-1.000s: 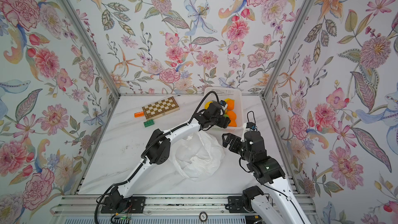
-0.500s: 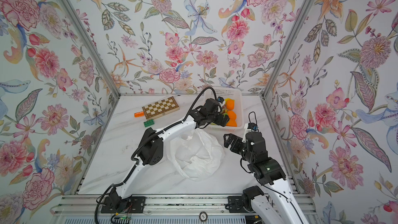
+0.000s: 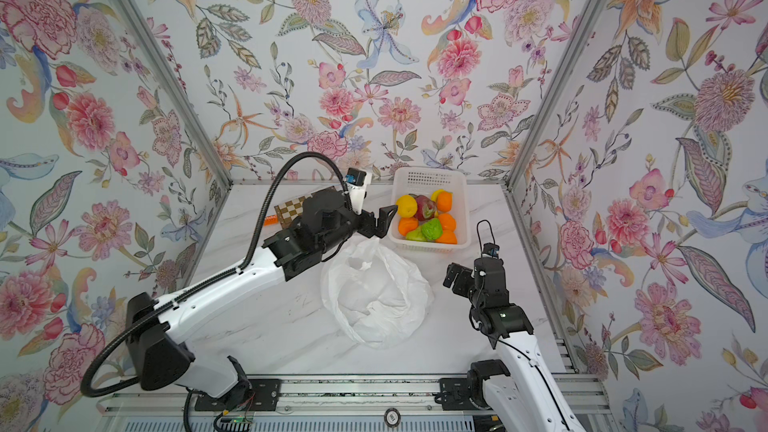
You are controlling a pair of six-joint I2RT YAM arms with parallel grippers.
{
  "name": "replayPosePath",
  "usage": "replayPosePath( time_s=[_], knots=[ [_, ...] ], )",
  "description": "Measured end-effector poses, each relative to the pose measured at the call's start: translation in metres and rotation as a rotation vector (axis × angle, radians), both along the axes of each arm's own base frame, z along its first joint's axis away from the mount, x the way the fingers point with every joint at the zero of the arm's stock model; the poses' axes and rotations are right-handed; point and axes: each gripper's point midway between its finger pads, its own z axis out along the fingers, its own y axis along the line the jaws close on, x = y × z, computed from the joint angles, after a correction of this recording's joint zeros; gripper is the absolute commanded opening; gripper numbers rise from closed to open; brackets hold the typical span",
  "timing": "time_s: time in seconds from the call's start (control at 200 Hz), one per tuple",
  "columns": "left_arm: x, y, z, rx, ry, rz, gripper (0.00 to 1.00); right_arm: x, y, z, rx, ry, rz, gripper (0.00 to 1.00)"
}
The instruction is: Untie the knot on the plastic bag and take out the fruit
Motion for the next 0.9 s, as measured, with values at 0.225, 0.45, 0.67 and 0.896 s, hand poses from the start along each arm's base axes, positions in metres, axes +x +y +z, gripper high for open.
replayPosePath(
  time_s=[0.225, 0.45, 0.67, 0.896],
  knots=[
    [-0.010, 0.125, -0.051, 0.052, -0.047, 0.288, 0.99, 0.025, -0.049, -0.036, -0.094, -0.016, -0.135, 0.99],
    [-0.012, 0.243, -0.101, 0.104, -0.043, 0.584, 0.98, 0.055, -0.083, -0.046, -0.124, -0.134, -0.221, 0.99],
    [-0.016, 0.331, -0.159, 0.165, 0.022, 0.794, 0.97, 0.082, -0.088, -0.057, -0.162, -0.198, -0.192, 0.99],
    [-0.013, 0.359, -0.199, 0.181, 0.021, 0.810, 0.97, 0.098, -0.063, -0.060, -0.224, -0.300, -0.072, 0.99]
  ],
)
